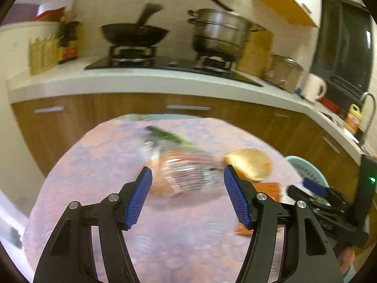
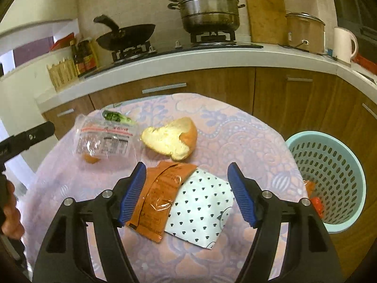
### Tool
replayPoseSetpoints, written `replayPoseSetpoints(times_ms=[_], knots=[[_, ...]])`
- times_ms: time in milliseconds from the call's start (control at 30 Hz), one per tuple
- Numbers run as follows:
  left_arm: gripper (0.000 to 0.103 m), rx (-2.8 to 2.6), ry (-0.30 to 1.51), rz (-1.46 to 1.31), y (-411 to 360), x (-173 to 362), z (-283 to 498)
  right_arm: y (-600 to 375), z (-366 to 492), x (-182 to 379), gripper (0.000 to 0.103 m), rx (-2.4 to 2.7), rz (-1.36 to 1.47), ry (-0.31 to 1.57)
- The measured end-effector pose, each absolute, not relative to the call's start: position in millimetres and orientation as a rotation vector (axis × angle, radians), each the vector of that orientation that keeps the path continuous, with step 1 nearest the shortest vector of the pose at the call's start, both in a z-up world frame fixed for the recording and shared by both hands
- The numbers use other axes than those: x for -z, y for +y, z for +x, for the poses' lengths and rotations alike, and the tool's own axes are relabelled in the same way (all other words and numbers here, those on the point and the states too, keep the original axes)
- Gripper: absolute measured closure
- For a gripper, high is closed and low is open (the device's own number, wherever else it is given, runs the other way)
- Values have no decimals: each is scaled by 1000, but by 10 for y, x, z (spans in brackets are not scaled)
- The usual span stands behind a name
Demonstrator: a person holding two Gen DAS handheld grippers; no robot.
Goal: Collect trash
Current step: 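Move both tools back over the table toward the clear plastic bag, then grasp the clear plastic bag with the left tool and lift it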
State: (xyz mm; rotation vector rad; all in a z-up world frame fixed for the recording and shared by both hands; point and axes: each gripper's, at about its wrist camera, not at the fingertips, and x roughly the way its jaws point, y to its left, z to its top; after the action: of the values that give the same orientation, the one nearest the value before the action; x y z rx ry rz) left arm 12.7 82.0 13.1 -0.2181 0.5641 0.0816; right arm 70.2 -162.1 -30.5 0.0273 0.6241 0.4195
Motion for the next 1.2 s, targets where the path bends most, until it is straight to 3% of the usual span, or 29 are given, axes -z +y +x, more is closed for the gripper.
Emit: replayPoseSetpoints(times_ms=[200, 333, 867, 1100, 1133, 1200], knots=[[35, -104, 608, -254, 999, 73, 201, -1561, 662, 370, 25, -417, -8, 608], [25, -111, 606, -219, 922, 76, 313, -1558, 663, 379, 23, -418, -7, 610], [23, -239, 746, -3, 521, 234, 993, -1620, 735, 405, 20, -437, 51, 643], [36, -271, 750, 80, 405, 261, 964, -1595, 725, 402, 20, -436, 50, 645], [46, -264, 754, 85, 401, 270, 971, -1595, 726, 403, 20, -435, 50, 646], [53, -266, 745, 124, 345, 293, 951, -1605, 730, 402, 20, -434, 52, 645]])
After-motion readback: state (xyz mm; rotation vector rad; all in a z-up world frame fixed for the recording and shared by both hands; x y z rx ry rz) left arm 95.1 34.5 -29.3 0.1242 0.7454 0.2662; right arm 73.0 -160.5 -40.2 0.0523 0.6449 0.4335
